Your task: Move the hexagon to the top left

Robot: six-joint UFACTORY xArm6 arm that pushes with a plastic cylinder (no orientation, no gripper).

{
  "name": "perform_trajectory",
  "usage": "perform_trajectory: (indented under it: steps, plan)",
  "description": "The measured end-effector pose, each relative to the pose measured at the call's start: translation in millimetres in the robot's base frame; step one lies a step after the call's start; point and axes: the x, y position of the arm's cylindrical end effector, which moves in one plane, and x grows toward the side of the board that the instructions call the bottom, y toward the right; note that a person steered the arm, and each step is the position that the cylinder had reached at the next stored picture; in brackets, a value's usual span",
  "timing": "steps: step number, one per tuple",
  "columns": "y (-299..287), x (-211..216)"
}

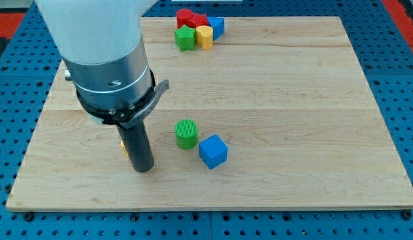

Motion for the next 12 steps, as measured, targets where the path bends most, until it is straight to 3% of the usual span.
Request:
perform_trajectory:
  steps: [3, 4, 5, 6, 7, 8, 9, 10, 11, 12]
  plan:
    - [-44, -39]
    - [-34, -19]
    - [-31, -42]
    - [-44, -106]
    - [-56, -130]
    - [-22, -117]
    - [-20, -171]
    - [-68, -226]
    - [-19, -220]
    - [37, -174]
